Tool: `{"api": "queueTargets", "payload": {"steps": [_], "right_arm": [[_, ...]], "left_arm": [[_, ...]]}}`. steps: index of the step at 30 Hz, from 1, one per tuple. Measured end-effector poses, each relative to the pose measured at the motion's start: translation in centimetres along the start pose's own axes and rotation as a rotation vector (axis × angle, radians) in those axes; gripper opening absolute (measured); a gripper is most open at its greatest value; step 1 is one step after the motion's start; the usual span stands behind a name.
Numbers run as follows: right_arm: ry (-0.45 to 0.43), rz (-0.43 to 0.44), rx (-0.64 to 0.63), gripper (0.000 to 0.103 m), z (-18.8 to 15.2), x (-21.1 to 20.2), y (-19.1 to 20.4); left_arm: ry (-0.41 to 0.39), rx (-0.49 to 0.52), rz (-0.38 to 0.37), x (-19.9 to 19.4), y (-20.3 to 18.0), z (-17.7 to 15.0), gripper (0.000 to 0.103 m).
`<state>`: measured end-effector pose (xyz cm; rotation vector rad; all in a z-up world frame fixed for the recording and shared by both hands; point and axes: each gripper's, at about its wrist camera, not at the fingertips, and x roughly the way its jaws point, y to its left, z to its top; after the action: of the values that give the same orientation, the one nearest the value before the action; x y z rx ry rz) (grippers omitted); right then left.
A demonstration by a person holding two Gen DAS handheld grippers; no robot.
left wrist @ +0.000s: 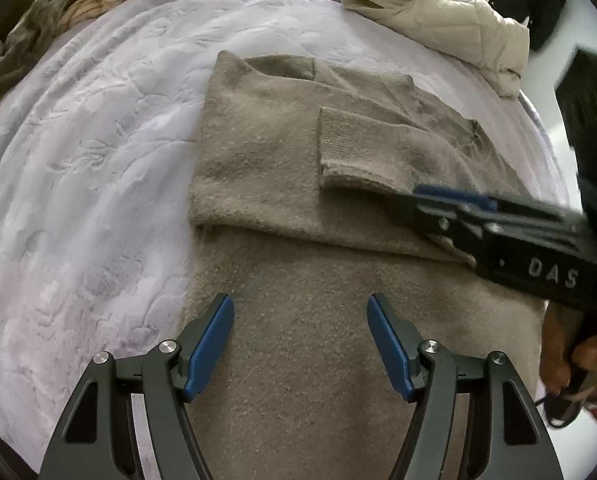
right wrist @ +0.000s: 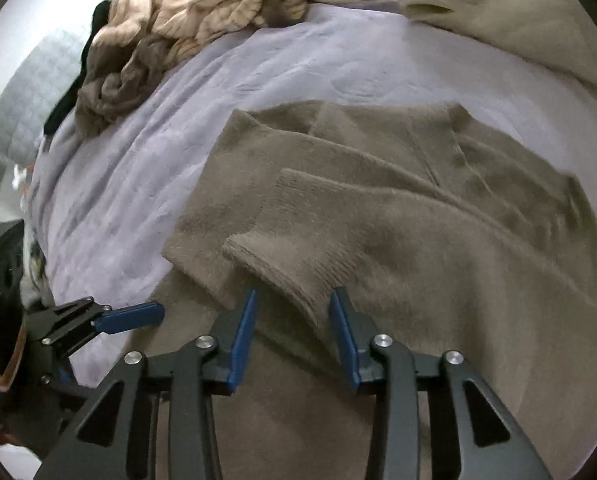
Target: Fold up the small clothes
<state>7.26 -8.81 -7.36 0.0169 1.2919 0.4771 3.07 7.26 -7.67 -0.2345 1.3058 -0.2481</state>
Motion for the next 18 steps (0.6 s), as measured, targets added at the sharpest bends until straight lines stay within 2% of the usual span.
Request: {"api": "queueTargets", "payload": {"steps": [3, 6, 7, 10, 15, 18], "right_arm": [[-0.032, 0.034, 0.135, 0.048, -1.2, -1.7, -2.6], [-0.07, 0.046, 0.28, 0.05, -4.2, -4.6, -5.9], [-0.082, 0.048, 0.338, 0.05, -6.1, -6.1, -7.5], [-0.121, 0.054, 0.499, 0.05, -9.6, -8.5, -11.1], [-0.195, 0.095, 0.813, 0.051, -16.5, -10.8, -16.6], [-0.261, 0.148, 1.029, 0.051, -20.4, -10.9, -19.4]], "left_arm": [[-0.009, -0.027, -0.05, -0.4, 0.1, 0.9, 0.069], [-0.028, -0.058, -0.121, -0.7, -0.3, 3.0, 0.069], [-0.025, -0.071, -0.162, -0.6, -0.6, 3.9, 0.069], [0.041, -0.129, -0.278, 1.0, -1.1, 5.5, 0.069], [0.066, -0.248, -0.328, 3.5, -1.4, 6.7, 0.069], [0.041, -0.361, -0.33, 4.0, -0.7, 7.2, 0.068]]}}
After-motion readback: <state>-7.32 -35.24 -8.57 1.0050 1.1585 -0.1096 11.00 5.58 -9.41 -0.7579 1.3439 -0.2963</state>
